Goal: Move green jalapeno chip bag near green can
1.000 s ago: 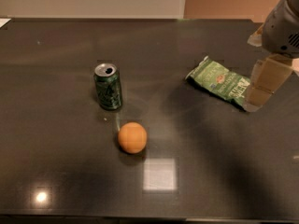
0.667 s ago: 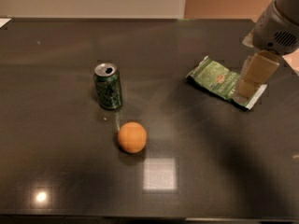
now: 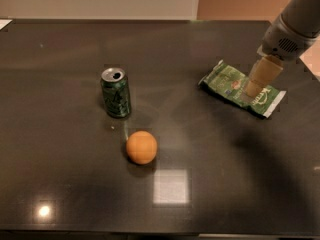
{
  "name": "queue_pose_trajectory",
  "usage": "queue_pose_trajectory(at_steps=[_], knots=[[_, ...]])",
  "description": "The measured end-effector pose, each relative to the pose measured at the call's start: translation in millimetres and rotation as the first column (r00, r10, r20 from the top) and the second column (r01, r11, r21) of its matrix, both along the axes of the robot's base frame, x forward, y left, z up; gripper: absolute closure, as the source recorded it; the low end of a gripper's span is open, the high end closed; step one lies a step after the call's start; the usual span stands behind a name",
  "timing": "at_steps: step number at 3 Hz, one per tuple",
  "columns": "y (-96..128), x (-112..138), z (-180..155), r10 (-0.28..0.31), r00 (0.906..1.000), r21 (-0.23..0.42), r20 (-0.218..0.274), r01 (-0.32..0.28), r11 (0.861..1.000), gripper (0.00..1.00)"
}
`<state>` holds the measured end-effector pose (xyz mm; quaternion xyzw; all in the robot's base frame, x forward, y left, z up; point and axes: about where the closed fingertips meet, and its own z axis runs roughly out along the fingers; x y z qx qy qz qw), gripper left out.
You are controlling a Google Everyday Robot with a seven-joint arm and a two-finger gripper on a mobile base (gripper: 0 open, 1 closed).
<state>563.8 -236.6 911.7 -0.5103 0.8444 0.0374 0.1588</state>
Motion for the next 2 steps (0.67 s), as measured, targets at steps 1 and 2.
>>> queue_pose_trajectory(at_steps=[1, 2], knots=[[-3, 29, -19, -0.025, 0.9995, 0.029, -0.019, 0.025, 0.999, 0.00], [-5, 54, -34, -0.040, 0.9988, 0.049, -0.027, 0.042, 0.998, 0.00]])
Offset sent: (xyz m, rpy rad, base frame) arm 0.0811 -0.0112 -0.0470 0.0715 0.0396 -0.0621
